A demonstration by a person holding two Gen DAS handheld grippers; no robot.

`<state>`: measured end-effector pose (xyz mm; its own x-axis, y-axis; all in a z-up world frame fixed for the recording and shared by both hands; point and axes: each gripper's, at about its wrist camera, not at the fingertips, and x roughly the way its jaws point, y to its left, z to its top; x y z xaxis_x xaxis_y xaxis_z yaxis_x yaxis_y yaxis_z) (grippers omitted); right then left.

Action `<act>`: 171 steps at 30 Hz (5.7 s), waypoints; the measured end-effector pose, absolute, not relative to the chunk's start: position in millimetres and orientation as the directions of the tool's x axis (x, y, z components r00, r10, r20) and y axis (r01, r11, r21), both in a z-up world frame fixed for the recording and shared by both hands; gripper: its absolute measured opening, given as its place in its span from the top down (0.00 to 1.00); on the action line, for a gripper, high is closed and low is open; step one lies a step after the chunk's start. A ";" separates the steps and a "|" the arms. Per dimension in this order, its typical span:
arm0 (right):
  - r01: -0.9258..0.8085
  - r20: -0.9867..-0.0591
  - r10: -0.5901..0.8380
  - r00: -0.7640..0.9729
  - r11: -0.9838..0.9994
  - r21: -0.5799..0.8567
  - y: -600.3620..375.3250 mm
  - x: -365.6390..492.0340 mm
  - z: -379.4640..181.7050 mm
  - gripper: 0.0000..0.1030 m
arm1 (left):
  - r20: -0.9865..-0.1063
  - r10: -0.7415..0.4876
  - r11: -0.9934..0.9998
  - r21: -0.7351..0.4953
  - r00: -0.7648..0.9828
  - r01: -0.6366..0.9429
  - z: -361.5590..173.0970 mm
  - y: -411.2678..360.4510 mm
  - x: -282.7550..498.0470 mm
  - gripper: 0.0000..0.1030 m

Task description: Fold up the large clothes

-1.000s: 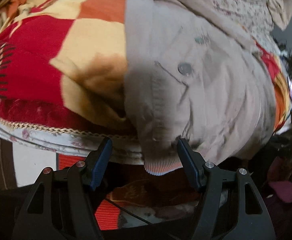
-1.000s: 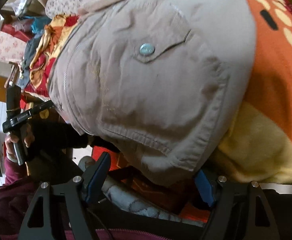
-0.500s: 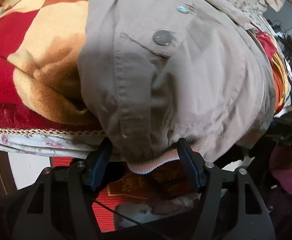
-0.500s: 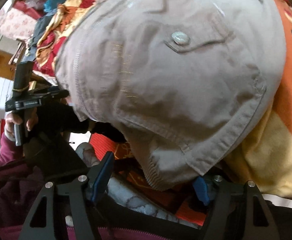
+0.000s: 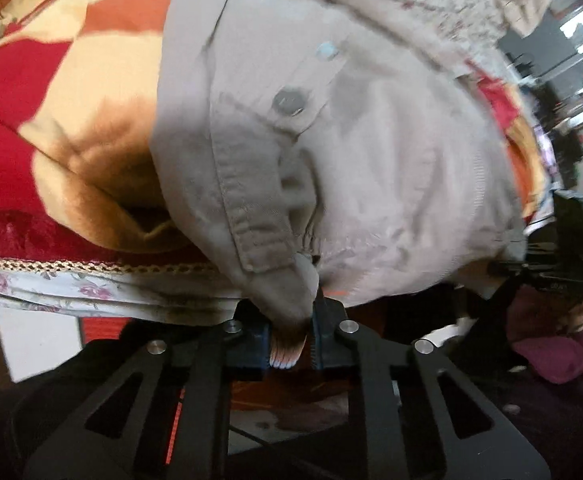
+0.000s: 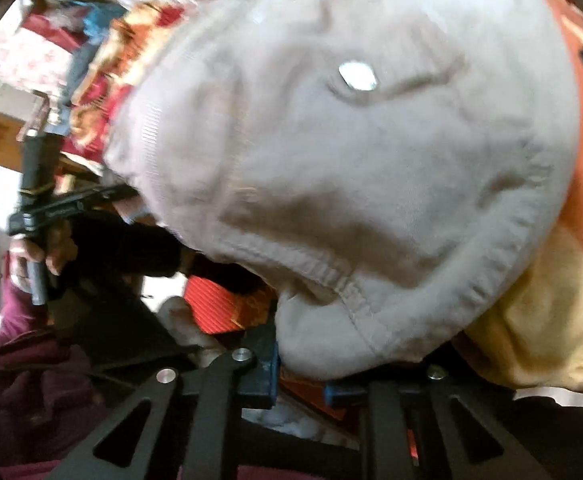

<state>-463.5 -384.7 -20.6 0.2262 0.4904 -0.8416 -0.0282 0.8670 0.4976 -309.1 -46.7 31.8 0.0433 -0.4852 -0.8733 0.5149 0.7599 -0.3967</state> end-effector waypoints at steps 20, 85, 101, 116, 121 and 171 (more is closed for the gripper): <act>0.005 -0.579 0.373 0.725 0.838 0.546 -484.4 -377.3 136.8 0.87 | -0.606 -0.725 0.671 -0.515 0.326 0.534 189.2 -113.1 -174.2 0.88; 0.003 -0.821 0.094 0.564 0.993 0.116 -404.3 -47.5 32.1 0.86 | -0.842 -0.229 0.970 -0.153 0.488 0.190 68.8 -170.0 -0.8 0.29; 0.257 -0.802 -0.089 0.591 0.963 0.082 -505.8 -118.4 71.3 0.31 | -0.813 -0.306 0.939 -0.170 0.496 0.300 75.5 -204.4 -17.8 0.29; 0.451 -0.849 -0.131 0.512 0.882 0.136 -588.8 -118.0 16.2 0.86 | -0.847 -0.212 0.955 -0.074 0.487 0.288 41.9 -213.6 -1.3 0.29; 0.437 -0.832 -0.109 0.544 0.883 0.170 -591.1 -138.9 36.5 0.52 | -0.848 -0.203 0.960 -0.074 0.490 0.269 49.6 -205.9 -2.0 0.29; -0.088 -0.866 0.148 0.477 0.989 0.120 -396.2 -249.1 38.6 0.52 | -0.814 -0.289 0.886 -0.029 0.503 0.462 66.5 -181.6 -95.0 0.21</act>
<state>-249.1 -396.2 38.6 0.4771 0.1475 -0.8664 -0.0876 0.9889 0.1201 -95.0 -181.6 66.5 0.5033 -0.2890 -0.8144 0.4621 0.8864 -0.0289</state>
